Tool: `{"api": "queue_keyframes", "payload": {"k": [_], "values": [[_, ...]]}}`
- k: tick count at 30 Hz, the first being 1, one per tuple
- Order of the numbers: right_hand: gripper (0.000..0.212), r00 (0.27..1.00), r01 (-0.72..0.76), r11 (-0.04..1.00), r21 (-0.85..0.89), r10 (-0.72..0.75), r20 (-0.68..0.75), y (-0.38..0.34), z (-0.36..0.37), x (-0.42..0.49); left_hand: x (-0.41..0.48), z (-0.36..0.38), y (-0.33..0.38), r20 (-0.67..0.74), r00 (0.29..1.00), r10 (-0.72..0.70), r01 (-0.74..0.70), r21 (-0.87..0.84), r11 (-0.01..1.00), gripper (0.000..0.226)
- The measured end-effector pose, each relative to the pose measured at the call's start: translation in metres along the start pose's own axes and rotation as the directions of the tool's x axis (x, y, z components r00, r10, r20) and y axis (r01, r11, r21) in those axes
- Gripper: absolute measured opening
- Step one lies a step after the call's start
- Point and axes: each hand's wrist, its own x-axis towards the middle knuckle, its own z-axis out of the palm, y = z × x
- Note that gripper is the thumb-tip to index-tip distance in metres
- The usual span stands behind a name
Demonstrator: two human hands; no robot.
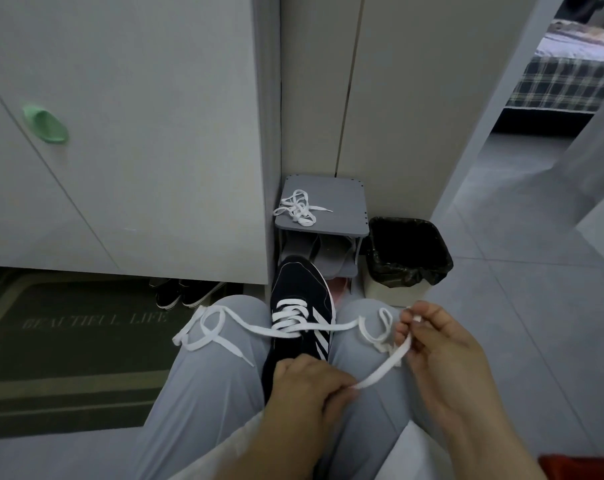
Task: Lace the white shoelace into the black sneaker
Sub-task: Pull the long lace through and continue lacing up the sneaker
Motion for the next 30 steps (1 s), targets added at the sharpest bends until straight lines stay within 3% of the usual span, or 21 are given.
{"api": "queue_keyframes", "payload": {"k": [2,3,4,5,6,7,9,10,13,16,18,23,25,27,30], "values": [[0.019,0.995,0.023,0.936,-0.352,0.014,0.103,-0.004,-0.008,0.000,0.002,-0.009,-0.004,-0.048,0.997,-0.063,0.057,-0.115,0.992,0.018],[0.017,0.989,0.073,0.811,-0.581,0.017,0.149,-0.006,-0.013,0.000,0.003,-0.014,-0.004,-0.063,0.991,-0.116,0.105,-0.159,0.982,0.022],[0.015,0.983,0.136,0.615,-0.777,0.015,0.184,-0.008,-0.017,-0.001,0.004,-0.020,-0.004,-0.066,0.983,-0.170,0.156,-0.181,0.971,0.025],[0.013,0.976,0.200,0.409,-0.890,-0.001,0.218,-0.011,-0.019,-0.002,0.004,-0.024,-0.004,-0.061,0.976,-0.210,0.196,-0.186,0.963,0.027],[0.011,0.968,0.249,0.271,-0.930,-0.046,0.246,-0.014,-0.018,-0.005,0.004,-0.028,-0.003,-0.052,0.970,-0.239,0.227,-0.180,0.957,0.029],[0.009,0.955,0.294,0.219,-0.930,-0.116,0.274,-0.016,-0.014,-0.009,0.004,-0.032,-0.002,-0.047,0.965,-0.258,0.246,-0.177,0.953,0.030],[0.009,0.905,0.414,0.264,-0.871,-0.226,0.361,-0.016,-0.002,-0.014,0.006,-0.037,0.001,-0.032,0.955,-0.295,0.283,-0.202,0.938,0.027],[0.012,0.874,0.483,0.284,-0.828,-0.210,0.438,-0.013,0.005,-0.015,0.006,-0.040,0.003,-0.011,0.949,-0.315,0.305,-0.225,0.925,0.031],[0.017,0.794,0.577,0.337,-0.744,-0.016,0.608,0.014,0.023,-0.017,0.004,-0.043,0.008,0.043,0.928,-0.370,0.366,-0.298,0.882,0.049],[0.014,0.828,0.457,0.543,-0.704,0.029,0.560,0.030,0.025,-0.013,-0.002,-0.045,0.010,0.057,0.906,-0.419,0.411,-0.349,0.842,0.052],[0.017,0.838,0.403,0.599,-0.692,0.063,0.542,0.033,0.021,-0.008,-0.008,-0.046,0.011,0.066,0.901,-0.430,0.423,-0.363,0.830,0.050],[0.027,0.843,0.432,0.511,-0.743,0.064,0.534,0.036,0.017,-0.002,-0.013,-0.047,0.004,0.018,0.893,-0.450,0.434,-0.306,0.847,0.040],[0.023,0.864,0.477,0.425,-0.770,-0.063,0.500,0.041,0.019,0.002,-0.007,-0.045,-0.007,-0.115,0.920,-0.376,0.367,-0.091,0.926,0.025],[0.017,0.866,0.500,0.349,-0.793,-0.175,0.469,0.045,0.021,0.005,0.000,-0.040,-0.017,-0.186,0.935,-0.304,0.327,0.112,0.938,0.011],[0.006,0.873,0.488,0.319,-0.812,-0.181,0.453,0.051,0.022,0.009,0.003,-0.029,-0.025,-0.205,0.942,-0.266,0.313,0.250,0.916,0.009]]}}
